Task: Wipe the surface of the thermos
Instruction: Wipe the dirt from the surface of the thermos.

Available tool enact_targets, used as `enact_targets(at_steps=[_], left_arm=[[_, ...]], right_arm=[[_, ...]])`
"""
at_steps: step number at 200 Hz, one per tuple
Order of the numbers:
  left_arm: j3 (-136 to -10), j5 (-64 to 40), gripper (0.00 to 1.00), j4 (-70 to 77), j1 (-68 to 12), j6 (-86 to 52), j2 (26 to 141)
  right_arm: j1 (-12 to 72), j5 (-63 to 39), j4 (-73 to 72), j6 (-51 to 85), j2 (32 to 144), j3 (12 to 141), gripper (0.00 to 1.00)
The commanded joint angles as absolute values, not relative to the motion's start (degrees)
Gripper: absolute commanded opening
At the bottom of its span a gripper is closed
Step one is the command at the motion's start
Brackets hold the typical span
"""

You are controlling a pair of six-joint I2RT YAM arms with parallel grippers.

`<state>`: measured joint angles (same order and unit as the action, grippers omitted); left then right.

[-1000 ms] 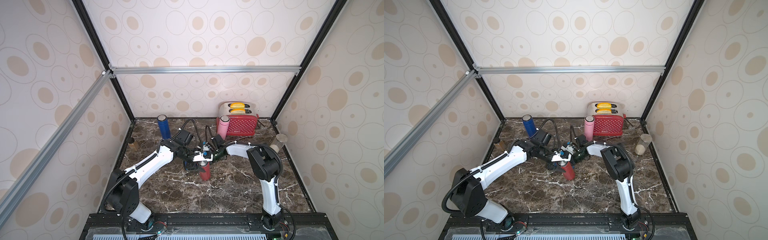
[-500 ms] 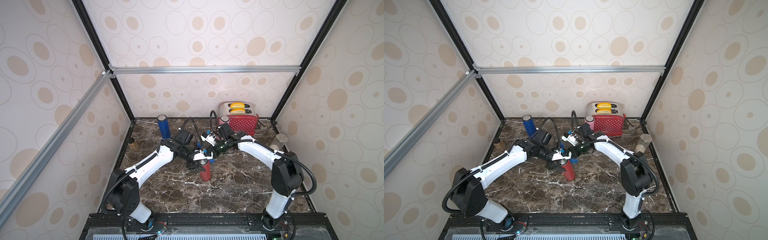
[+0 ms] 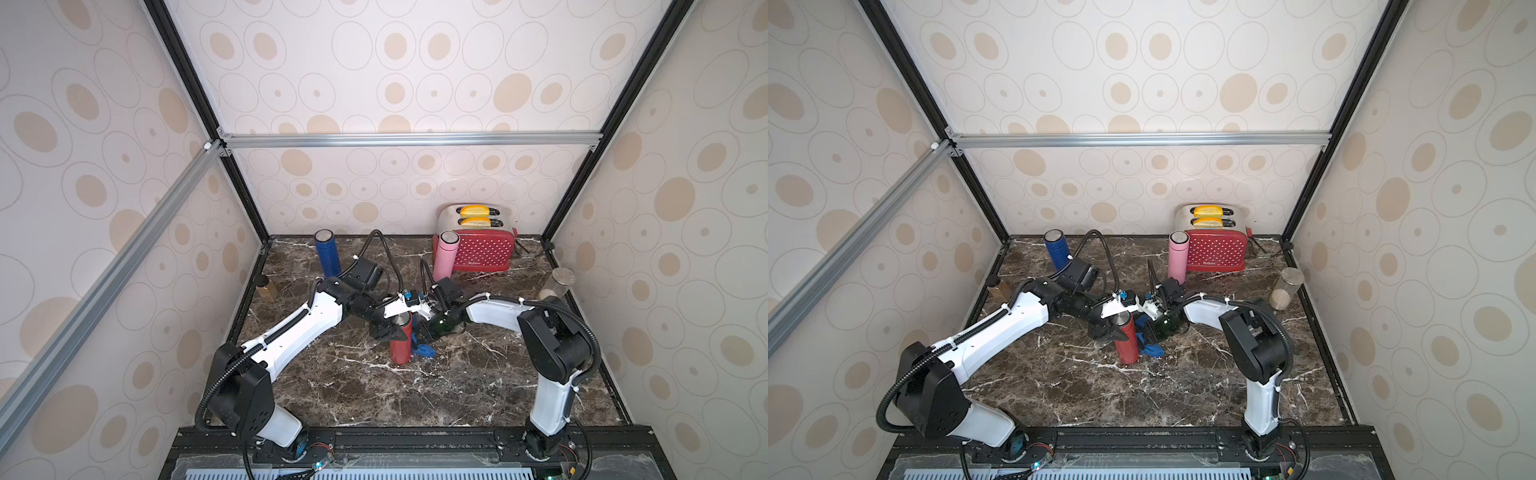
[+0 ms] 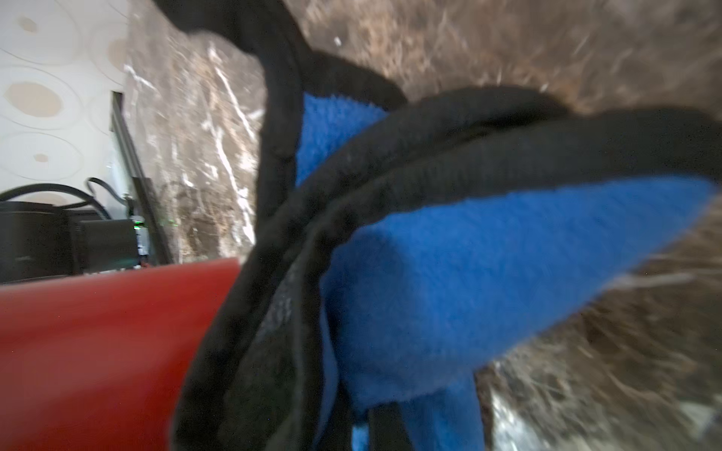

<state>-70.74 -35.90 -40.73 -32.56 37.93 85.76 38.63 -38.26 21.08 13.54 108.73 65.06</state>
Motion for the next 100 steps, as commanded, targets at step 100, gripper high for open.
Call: enact_targets(at_steps=[100], left_arm=[[-65.24,-25.92,0.2,-31.8,-32.98,25.54,81.82]], right_arm=[[40.85,-22.8,27.84,16.37,96.07,65.39,0.0]])
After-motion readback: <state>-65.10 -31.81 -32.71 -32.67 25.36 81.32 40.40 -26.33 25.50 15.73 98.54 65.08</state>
